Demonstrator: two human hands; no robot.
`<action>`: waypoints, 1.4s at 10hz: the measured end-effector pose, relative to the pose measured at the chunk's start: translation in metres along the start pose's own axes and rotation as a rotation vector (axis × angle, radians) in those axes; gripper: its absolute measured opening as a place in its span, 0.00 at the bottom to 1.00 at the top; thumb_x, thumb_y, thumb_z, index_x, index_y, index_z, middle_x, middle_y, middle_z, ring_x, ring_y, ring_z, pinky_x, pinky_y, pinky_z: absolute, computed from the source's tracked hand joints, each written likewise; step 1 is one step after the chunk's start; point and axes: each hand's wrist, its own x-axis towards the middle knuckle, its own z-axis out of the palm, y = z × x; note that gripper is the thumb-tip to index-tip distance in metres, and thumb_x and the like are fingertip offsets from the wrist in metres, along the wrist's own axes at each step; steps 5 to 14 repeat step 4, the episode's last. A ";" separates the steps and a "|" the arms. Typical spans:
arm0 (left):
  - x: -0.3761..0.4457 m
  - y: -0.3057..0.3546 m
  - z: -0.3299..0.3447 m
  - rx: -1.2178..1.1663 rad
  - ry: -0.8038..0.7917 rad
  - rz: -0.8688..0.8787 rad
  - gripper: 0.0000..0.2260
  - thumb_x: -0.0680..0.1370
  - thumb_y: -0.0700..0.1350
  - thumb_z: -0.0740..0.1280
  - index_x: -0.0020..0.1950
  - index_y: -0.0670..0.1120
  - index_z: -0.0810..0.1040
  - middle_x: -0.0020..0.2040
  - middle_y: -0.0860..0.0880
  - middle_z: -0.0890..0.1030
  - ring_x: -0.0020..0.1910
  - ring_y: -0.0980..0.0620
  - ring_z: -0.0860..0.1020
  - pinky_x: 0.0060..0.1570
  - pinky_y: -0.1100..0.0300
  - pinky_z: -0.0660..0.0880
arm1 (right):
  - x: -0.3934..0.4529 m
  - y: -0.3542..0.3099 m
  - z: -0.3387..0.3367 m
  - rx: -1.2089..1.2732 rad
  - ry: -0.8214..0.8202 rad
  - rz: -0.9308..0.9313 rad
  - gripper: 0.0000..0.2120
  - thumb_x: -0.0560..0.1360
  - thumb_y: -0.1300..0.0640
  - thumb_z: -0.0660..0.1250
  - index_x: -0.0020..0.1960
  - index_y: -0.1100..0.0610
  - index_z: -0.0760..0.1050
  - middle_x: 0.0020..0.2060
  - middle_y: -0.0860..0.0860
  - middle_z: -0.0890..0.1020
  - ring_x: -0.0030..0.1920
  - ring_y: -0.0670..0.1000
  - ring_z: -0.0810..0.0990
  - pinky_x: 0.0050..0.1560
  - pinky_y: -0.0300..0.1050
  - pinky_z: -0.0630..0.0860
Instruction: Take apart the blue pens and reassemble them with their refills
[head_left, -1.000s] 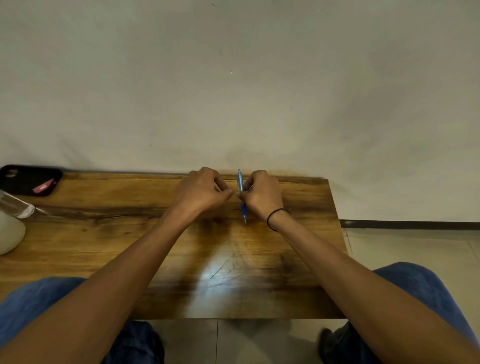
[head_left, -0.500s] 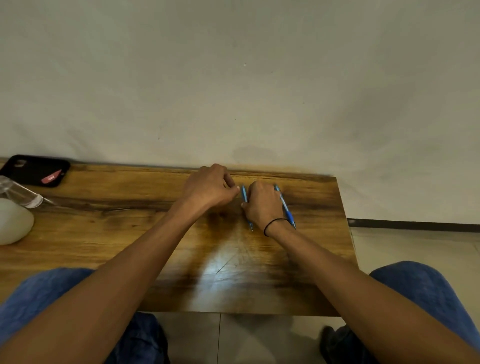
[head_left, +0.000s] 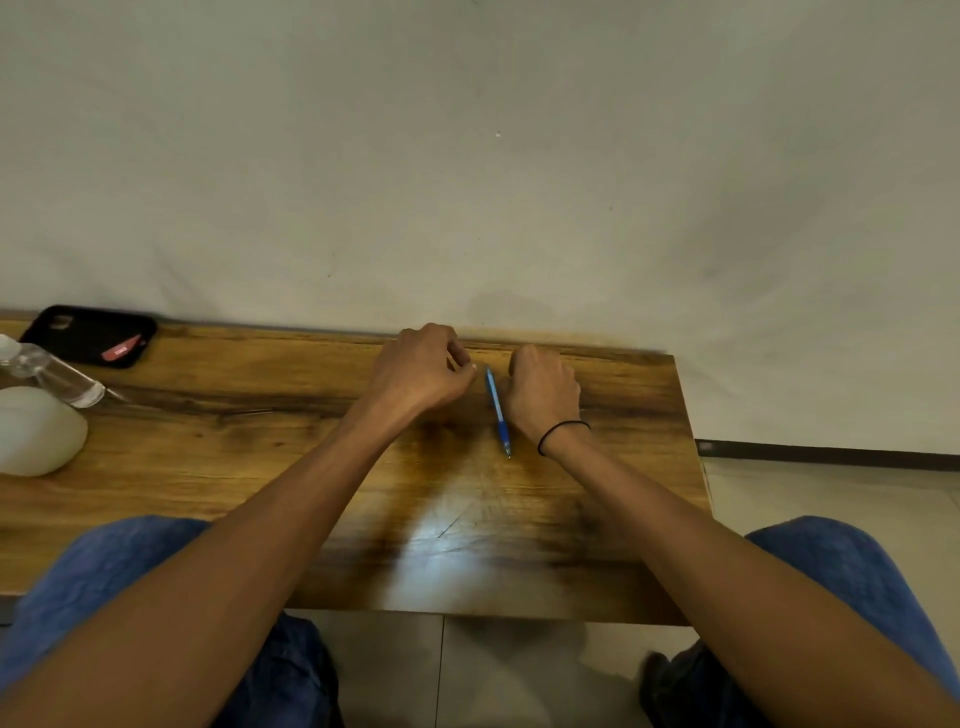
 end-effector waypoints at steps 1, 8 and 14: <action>-0.006 -0.001 0.001 -0.018 0.052 -0.009 0.07 0.80 0.52 0.72 0.56 0.51 0.83 0.51 0.52 0.86 0.43 0.56 0.78 0.41 0.59 0.73 | 0.000 0.002 -0.009 0.026 0.012 -0.011 0.05 0.78 0.58 0.71 0.47 0.58 0.77 0.44 0.57 0.83 0.45 0.62 0.83 0.42 0.56 0.82; -0.064 0.001 0.005 -0.048 0.260 0.033 0.06 0.81 0.52 0.69 0.54 0.51 0.82 0.48 0.52 0.86 0.45 0.52 0.84 0.43 0.54 0.81 | -0.024 0.018 -0.044 0.074 0.082 -0.094 0.06 0.81 0.59 0.63 0.49 0.60 0.77 0.46 0.58 0.83 0.46 0.62 0.83 0.44 0.58 0.82; -0.064 0.001 0.005 -0.048 0.260 0.033 0.06 0.81 0.52 0.69 0.54 0.51 0.82 0.48 0.52 0.86 0.45 0.52 0.84 0.43 0.54 0.81 | -0.024 0.018 -0.044 0.074 0.082 -0.094 0.06 0.81 0.59 0.63 0.49 0.60 0.77 0.46 0.58 0.83 0.46 0.62 0.83 0.44 0.58 0.82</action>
